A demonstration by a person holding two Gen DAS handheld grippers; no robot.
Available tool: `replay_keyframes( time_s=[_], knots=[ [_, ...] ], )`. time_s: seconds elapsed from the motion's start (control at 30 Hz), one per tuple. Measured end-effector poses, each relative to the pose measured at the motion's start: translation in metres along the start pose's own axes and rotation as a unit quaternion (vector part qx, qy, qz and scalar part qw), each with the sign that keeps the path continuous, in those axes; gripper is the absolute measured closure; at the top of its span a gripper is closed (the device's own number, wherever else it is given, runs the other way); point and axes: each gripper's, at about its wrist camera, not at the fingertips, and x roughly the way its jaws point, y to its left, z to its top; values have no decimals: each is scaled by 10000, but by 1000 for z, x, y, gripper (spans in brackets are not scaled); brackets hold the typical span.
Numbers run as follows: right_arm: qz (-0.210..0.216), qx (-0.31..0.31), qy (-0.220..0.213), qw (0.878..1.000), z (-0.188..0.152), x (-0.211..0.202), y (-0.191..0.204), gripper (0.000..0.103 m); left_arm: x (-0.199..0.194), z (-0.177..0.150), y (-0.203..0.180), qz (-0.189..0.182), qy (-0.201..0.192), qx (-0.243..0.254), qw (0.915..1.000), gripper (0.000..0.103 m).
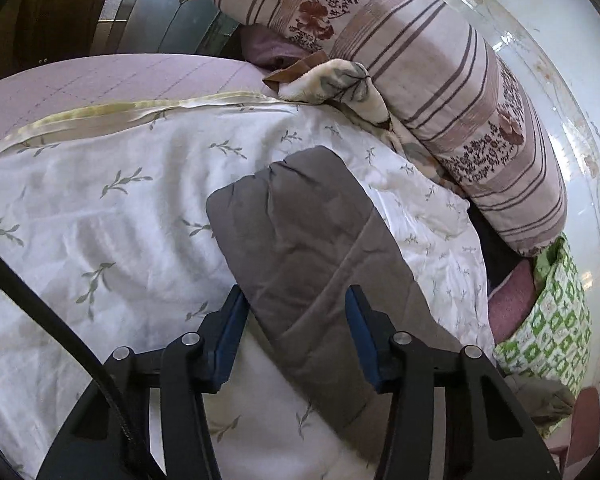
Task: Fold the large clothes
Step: 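Close the left gripper on the sleeve cuff and lift it, then fold the sleeve across the chest with the left gripper and release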
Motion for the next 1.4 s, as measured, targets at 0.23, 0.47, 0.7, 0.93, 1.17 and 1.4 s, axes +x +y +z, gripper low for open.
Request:
replay_keyframes(
  time_s=[0.23,0.47,0.7,0.93,1.17,1.4],
  knots=[
    [14,31,1,10000,1,0,1,11,-5,0,1,37,-102,-63,9999,89],
    [20,44,-10,10000,0,-1,0,11,-8,-1,-1,33,-141,-64,9999,89],
    [7,40,4,10000,0,-1,0,10,-17,-2,-12,-15,-227,91,9997,90],
    [173,235,-45,9996,2,-10,-4,15,-79,-11,-86,-662,-619,796,9927,91],
    [477,840,-462,9942,7,-45,-35,18,-157,-63,-195,-1720,-861,1727,9660,91],
    [534,1262,-791,9874,10,-72,-65,18,-171,-182,-300,-2287,-318,2939,9275,91]
  ],
)
